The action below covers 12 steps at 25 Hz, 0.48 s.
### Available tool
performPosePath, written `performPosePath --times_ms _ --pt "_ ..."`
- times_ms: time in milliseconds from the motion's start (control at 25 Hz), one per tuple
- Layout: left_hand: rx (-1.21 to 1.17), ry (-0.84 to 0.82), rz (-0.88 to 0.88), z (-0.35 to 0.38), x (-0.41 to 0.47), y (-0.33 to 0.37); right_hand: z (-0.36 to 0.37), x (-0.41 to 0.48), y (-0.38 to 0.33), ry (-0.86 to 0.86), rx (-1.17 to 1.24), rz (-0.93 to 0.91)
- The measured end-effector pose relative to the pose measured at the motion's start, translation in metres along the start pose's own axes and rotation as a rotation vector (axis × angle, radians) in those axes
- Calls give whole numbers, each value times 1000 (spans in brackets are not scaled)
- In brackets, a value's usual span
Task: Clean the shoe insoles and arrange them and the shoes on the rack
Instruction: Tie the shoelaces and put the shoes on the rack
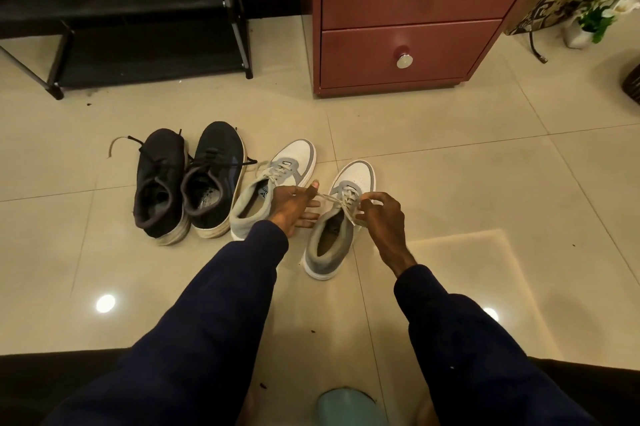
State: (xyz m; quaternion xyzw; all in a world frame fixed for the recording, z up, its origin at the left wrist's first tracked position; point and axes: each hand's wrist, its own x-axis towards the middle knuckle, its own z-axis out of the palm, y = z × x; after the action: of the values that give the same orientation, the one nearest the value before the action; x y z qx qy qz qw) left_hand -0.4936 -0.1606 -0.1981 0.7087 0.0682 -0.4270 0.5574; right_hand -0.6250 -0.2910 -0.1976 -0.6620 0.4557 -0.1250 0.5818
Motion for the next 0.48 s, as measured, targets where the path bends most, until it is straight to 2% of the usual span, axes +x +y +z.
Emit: performPosePath --times_ms 320,480 --pt "-149 -123 129 6 -3 -15 -4 28 -19 -22 -233 -20" --pt "-147 -37 231 -6 -5 -4 12 26 -32 77 -374 -129"
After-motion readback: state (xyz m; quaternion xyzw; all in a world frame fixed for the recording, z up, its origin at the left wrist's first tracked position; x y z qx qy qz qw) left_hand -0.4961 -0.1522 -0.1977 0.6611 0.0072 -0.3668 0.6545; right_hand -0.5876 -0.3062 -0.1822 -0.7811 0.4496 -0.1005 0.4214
